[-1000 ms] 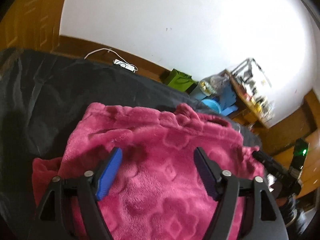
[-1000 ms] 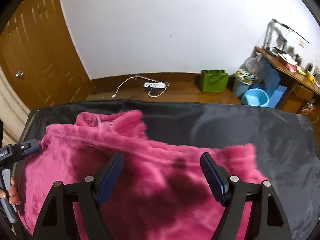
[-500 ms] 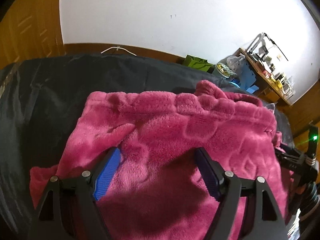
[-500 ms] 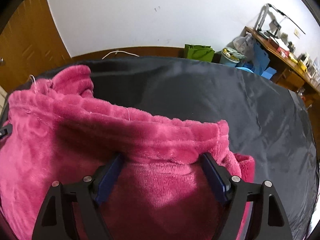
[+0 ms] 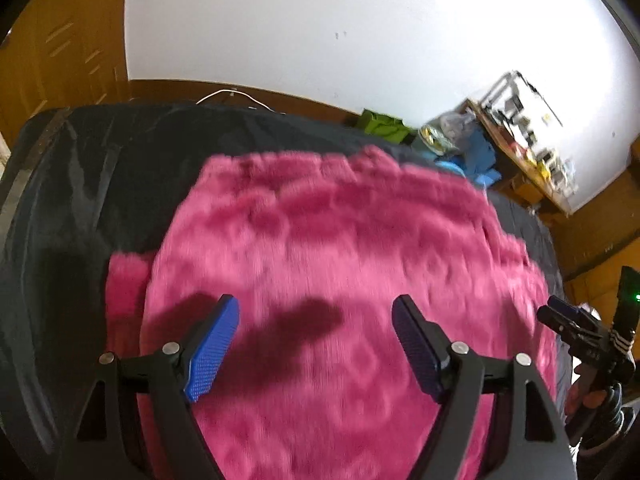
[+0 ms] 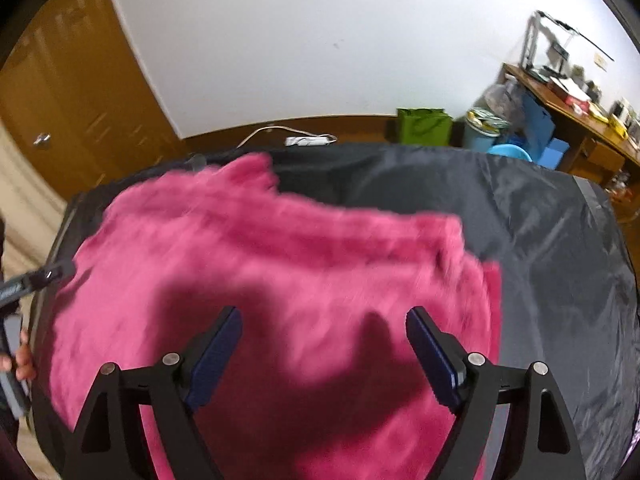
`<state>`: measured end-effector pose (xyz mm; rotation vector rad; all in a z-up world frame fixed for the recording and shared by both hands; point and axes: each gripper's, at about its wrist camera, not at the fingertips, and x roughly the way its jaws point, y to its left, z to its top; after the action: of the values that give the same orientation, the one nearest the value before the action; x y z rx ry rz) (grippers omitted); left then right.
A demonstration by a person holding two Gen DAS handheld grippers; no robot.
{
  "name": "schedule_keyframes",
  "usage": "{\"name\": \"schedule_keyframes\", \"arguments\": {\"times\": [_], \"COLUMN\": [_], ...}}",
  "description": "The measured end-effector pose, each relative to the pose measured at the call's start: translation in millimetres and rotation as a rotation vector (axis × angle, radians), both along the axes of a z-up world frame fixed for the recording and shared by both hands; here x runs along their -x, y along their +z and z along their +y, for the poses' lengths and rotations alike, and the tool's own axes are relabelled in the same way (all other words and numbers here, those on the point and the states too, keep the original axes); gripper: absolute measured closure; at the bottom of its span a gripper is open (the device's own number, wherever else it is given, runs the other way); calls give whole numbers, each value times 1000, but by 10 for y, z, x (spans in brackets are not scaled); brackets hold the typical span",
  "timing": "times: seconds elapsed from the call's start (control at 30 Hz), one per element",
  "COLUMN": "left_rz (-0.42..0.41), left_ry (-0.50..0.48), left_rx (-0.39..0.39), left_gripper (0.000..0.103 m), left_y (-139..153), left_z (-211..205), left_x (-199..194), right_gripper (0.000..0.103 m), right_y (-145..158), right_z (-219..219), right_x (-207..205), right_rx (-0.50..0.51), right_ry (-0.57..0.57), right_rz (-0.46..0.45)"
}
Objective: Fold clothes
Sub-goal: 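Smooth the laid jacket flat with both open grippers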
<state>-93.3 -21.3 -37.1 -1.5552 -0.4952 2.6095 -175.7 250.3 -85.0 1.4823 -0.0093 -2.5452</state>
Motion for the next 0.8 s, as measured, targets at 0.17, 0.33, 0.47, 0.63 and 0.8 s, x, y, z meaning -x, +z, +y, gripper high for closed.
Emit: {"name": "schedule_keyframes", "arguments": {"times": [0.17, 0.33, 0.47, 0.63, 0.8], "left_rz": [-38, -3, 14, 25, 48], "left_ry": [-25, -38, -54, -67, -55], "left_rx": [62, 122, 167, 202, 242], "left_gripper": [21, 19, 14, 2, 1], "left_y": [-254, -353, -401, -452, -501], "left_z": [143, 237, 324, 484, 593], "left_x": [-195, -222, -192, -131, -101], "right_gripper": [17, 11, 5, 5, 5], "right_y": [-314, -515, -576, -608, -643], "right_z": [-70, -74, -139, -170, -236], "right_x": [-358, -385, -392, -496, -592], "right_rx": [-54, -59, -86, -95, -112], "right_ry": [10, 23, 27, 29, 16], "right_rz": [-49, -30, -8, 60, 112]}}
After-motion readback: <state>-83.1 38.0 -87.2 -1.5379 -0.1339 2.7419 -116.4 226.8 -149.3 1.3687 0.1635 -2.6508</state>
